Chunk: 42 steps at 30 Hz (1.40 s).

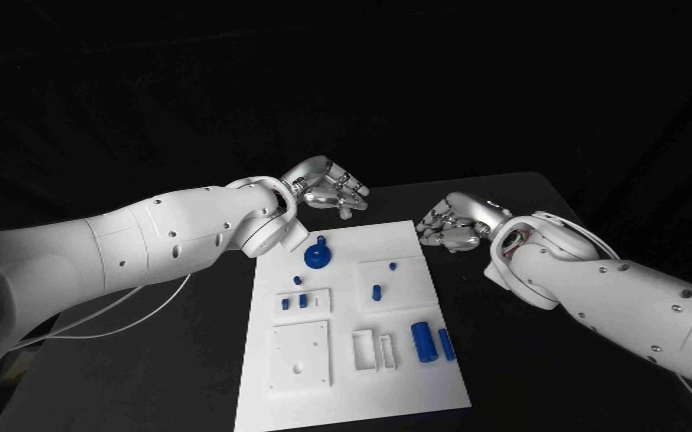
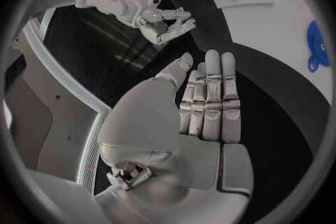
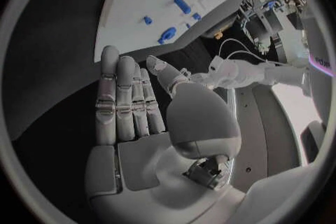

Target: Assemble the parts on the task board

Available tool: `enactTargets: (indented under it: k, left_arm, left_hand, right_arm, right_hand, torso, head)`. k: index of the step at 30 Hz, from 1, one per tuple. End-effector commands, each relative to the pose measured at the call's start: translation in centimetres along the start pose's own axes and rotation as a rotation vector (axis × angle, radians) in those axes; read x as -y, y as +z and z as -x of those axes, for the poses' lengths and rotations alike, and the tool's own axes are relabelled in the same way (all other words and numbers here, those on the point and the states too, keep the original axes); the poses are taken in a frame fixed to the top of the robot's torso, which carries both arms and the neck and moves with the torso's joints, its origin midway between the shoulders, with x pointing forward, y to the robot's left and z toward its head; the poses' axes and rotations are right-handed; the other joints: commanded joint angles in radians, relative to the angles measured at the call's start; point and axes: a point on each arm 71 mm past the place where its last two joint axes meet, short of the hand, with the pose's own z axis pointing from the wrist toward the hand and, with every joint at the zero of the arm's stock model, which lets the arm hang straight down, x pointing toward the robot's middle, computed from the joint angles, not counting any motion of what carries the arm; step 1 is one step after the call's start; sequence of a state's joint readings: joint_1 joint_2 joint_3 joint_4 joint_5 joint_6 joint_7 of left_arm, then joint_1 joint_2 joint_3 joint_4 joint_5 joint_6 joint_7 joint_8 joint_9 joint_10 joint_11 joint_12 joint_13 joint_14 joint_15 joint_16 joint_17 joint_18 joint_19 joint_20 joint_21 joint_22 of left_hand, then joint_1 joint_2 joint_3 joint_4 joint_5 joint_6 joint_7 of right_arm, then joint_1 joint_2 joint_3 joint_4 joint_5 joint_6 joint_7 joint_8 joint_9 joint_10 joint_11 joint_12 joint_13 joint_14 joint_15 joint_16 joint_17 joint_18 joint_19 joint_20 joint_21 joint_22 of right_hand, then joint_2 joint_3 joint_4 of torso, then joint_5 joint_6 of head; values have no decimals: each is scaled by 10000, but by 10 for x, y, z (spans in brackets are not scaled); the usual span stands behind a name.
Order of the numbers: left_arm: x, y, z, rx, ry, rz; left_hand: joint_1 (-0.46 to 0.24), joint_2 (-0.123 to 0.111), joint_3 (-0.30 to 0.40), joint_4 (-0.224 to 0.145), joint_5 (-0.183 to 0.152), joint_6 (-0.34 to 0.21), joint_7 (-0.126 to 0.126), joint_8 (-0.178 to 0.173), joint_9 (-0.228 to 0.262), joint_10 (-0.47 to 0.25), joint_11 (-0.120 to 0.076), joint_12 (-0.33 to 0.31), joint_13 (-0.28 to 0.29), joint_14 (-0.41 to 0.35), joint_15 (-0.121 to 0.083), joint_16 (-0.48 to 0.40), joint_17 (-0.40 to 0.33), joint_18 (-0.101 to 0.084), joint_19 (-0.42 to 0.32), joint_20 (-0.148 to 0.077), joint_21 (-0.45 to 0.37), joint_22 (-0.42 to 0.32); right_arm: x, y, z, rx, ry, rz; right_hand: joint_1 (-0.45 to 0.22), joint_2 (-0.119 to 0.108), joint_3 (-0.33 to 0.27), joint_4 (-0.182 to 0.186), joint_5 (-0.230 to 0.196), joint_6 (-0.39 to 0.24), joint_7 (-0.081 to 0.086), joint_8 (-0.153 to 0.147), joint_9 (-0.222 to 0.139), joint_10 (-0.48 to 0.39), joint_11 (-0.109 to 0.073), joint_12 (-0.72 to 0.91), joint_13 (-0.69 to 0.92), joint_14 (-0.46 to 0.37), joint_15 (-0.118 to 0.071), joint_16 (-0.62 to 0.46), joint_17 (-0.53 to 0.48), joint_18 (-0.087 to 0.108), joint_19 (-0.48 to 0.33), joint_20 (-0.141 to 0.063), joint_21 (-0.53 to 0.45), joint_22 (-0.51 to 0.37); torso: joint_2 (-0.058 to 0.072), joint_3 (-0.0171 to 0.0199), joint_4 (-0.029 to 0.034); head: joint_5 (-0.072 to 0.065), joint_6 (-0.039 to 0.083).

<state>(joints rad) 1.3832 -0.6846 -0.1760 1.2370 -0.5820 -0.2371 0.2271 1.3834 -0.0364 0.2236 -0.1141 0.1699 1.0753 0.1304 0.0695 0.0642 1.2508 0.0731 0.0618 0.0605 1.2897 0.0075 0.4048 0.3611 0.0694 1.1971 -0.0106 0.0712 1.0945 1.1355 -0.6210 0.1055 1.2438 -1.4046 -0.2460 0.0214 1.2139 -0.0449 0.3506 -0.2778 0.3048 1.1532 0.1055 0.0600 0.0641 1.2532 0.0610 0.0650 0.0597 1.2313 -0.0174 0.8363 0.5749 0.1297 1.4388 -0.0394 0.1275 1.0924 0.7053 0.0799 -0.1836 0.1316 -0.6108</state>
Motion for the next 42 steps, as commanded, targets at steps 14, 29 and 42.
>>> enactTargets:
  k: [14, 29, 42]
  left_arm:
    - [-5, 3, 11, 944, -1866, 173]
    - [-7, 1, 16, 1162, -2385, 211]
    - [-7, 1, 16, 1098, -2534, 263]
  left_hand:
    - [-284, -70, -42, 554, -50, -893, 172, -30, -18, -1688, 607, -23, -12, -1142, 996, -3414, -1855, 302, -1758, 1001, -108, -3251]
    - [-26, 141, -792, 725, -69, -1113, 210, -40, -27, -1813, 687, -35, -15, -1702, 1255, -3444, -2933, 500, -846, 1260, -40, -8381]
    - [4, 184, -822, 712, -40, -1036, 298, -24, -25, -1758, 716, -34, -15, -1703, 1258, -3439, -2930, 540, -648, 1271, 0, -9196]
  right_arm:
    - [-32, 19, -47, -1496, -3284, 214]
    - [-39, 28, -63, -1359, -3938, 74]
    - [-42, 29, -72, -1416, -4030, 35]
  right_hand:
    - [-202, -444, -66, 98, -818, -810, 210, 18, -8, -675, 218, -60, 1, 363, 104, 49, 272, 290, 211, 128, 207, 43]
    - [79, -425, -37, 116, -1041, -879, 233, 22, -5, -732, 238, -61, 0, 421, 102, -26, 372, 361, 275, 149, 240, -118]
    - [-47, -409, 1323, 200, -1569, -279, 75, 30, 7, -278, 78, -63, -1, 497, -7, 15, 525, 330, 238, 51, 520, 99]
  torso:
    - [82, -61, 28]
    - [202, -64, 143]
    - [225, -96, 133]
  head:
    - [100, -4]
    - [121, -38]
    - [257, -165]
